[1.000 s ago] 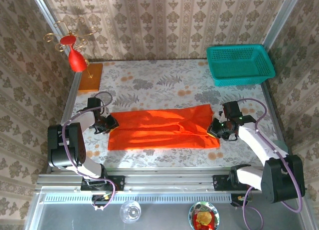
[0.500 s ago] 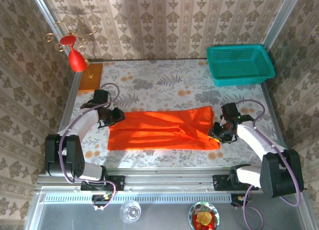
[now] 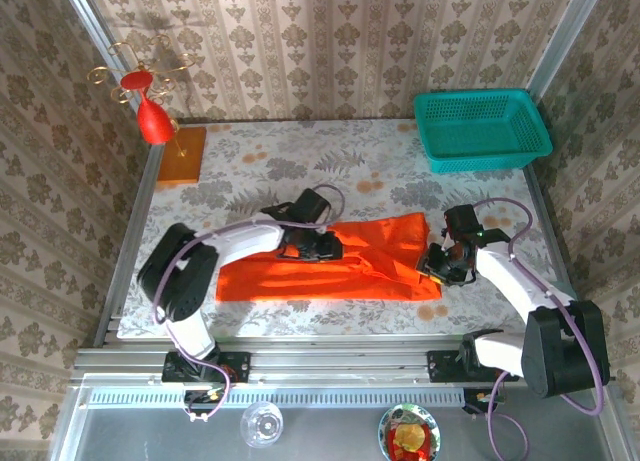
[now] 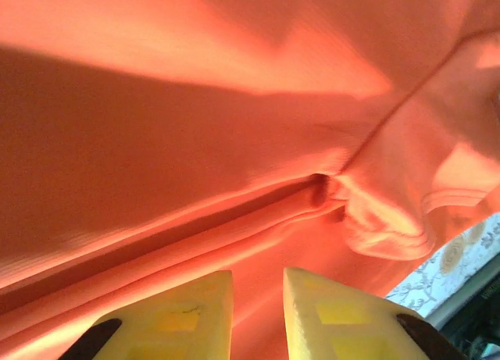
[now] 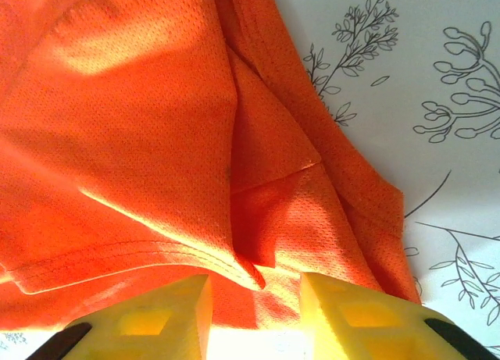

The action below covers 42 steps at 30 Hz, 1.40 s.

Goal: Fold the inside-out t-shirt

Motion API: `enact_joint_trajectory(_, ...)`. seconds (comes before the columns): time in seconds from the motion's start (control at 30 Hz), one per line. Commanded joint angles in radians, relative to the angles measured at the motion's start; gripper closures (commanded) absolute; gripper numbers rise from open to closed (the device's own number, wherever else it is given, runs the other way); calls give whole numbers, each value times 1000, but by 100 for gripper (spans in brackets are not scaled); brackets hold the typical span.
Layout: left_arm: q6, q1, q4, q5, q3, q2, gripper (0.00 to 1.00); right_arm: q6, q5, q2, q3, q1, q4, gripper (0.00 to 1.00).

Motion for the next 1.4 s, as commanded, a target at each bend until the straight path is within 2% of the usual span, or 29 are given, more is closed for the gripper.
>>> enact_joint_trajectory(0.0,-79,-49,93,73,63,71,75,-20,-26,12,-8,-3,1,64)
enact_joint_trajectory(0.43,-86,-91,69,106,143,167,75,-17,-25,-15,-23,-3,4,62)
enact_joint_trajectory(0.87,-84,-117,70,131,130,166,76,-15,-21,-27,-32,-3,0,61)
enact_joint_trajectory(1.37,-70,-124,17,111,147,191,75,-13,-41,-22,-36,-3,12,60)
